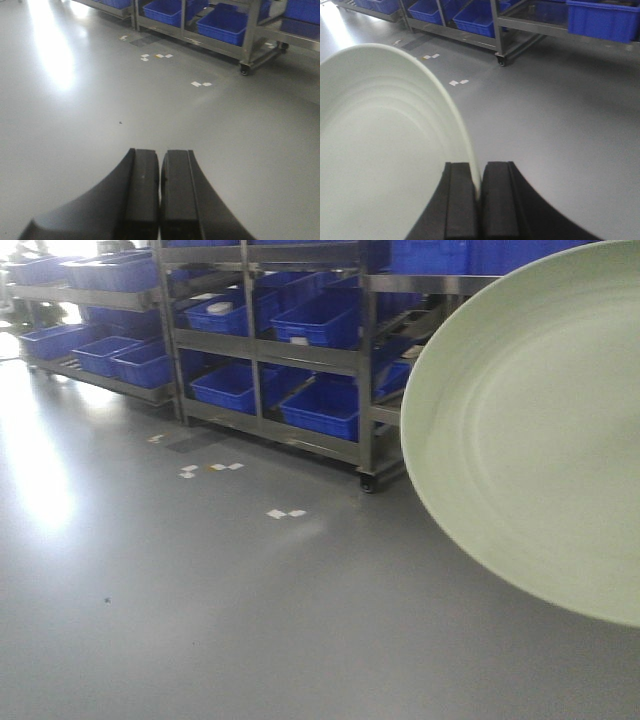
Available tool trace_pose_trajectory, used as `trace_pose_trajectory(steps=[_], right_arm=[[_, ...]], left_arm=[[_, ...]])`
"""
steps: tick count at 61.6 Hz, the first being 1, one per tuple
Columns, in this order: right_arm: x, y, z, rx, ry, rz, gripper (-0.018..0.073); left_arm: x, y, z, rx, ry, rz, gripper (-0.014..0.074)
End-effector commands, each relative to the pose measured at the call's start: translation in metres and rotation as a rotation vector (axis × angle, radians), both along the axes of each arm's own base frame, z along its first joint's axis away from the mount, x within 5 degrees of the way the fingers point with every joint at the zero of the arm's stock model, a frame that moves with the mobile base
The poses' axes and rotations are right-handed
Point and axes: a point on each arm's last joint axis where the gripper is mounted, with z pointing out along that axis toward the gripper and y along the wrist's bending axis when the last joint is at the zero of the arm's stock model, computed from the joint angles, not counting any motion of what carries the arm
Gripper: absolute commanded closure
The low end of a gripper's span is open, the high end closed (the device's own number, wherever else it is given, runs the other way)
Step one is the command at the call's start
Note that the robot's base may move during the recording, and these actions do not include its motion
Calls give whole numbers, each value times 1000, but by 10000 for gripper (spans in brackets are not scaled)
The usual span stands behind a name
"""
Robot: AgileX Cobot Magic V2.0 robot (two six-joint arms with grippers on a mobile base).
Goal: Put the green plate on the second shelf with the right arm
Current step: 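Drive the base to the blue-bin shelf holding the plate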
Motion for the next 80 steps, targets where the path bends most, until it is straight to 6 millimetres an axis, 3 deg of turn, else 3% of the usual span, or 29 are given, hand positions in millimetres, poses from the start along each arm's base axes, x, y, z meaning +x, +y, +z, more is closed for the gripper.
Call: trace_pose_trajectory(steps=[1, 80], right_arm=[[3, -2, 20, 19, -136, -20, 503], [3, -2, 20, 19, -136, -20, 503]], left_arm=[[1, -1, -4, 4, -56, -18, 472], [1, -1, -4, 4, -56, -18, 472]])
